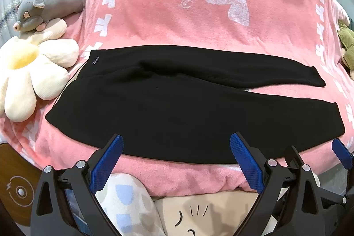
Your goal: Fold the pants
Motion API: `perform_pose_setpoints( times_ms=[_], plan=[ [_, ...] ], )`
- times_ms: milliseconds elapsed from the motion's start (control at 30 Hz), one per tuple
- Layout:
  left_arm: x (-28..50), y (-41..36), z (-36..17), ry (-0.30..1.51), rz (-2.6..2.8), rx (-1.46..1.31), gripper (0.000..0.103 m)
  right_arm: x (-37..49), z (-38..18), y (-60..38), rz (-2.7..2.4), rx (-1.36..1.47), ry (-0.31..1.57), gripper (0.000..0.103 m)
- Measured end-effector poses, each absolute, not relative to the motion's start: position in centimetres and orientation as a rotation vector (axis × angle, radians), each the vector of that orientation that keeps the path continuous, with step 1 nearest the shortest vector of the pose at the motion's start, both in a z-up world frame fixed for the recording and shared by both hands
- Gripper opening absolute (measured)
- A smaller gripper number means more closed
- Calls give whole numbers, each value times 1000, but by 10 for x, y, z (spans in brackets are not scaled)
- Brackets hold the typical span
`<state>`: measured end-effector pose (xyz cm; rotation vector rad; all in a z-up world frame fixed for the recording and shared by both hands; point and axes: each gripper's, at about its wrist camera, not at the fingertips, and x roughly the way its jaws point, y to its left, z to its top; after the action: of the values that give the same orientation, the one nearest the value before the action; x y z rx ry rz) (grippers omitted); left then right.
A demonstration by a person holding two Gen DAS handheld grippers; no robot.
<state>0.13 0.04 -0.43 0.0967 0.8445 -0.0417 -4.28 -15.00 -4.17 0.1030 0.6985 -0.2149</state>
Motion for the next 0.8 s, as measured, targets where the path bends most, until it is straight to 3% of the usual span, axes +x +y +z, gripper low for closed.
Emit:
perform_pose_setpoints(
  times_ms=[800],
  plan=[
    [1,-1,-10,856,-34,90,95,-41,-50,-151,-207,108,706,98]
  ],
)
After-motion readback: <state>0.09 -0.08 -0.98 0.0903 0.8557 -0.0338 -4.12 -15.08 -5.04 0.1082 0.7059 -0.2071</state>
